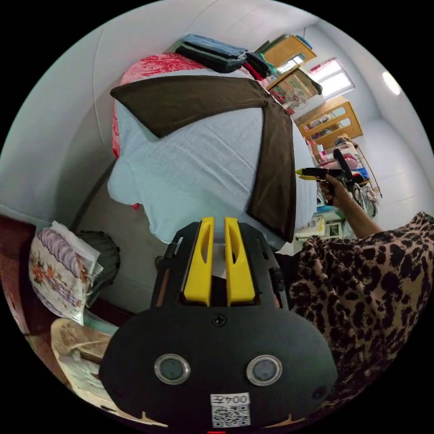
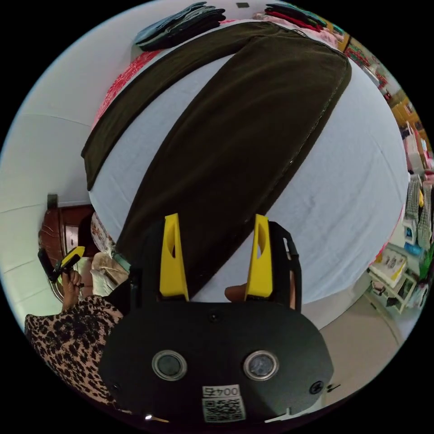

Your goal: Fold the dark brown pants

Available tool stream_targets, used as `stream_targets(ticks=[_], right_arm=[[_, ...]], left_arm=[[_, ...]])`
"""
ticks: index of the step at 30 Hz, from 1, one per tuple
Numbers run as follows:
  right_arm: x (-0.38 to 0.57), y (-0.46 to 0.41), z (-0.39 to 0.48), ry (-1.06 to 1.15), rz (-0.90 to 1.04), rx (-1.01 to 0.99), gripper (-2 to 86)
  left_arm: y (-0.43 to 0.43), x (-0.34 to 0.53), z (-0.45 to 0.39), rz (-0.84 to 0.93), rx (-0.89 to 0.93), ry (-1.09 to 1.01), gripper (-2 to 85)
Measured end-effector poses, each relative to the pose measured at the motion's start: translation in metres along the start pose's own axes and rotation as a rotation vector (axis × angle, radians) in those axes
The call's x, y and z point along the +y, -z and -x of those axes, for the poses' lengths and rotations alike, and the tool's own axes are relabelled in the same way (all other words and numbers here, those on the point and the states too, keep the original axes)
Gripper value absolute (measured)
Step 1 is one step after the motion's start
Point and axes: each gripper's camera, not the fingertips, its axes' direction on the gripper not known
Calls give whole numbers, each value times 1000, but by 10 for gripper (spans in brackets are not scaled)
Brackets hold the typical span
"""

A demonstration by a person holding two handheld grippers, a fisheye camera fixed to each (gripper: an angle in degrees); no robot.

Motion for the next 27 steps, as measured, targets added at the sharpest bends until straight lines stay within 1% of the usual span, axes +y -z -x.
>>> stream_targets(ticks=[3, 5, 7, 10, 14, 18, 23, 27], right_arm=[[-38, 13, -32, 109, -5, 35, 159], [-64, 19, -50, 197, 27, 25, 114], [-98, 23, -65, 311, 93, 36, 71], [-135, 24, -75, 407, 142, 150, 61], [-170, 25, -79, 491, 214, 111, 52], [-192, 32, -76, 567, 225, 136, 44], [-215, 41, -72, 599, 230, 140, 43], [-235, 48, -64, 624, 254, 158, 41]], left_arm=[[-27, 18, -40, -27, -14, 102, 25], [-51, 32, -83, -39, -35, 187, 25], [-69, 36, -120, -31, -45, 219, 26], [-93, 33, -182, -5, -64, 206, 26], [-101, 35, -245, -28, -142, 214, 24], [-101, 51, -266, -58, -168, 272, 21], [-106, 65, -266, -120, -106, 390, 19], [-111, 56, -269, -132, -101, 388, 18]])
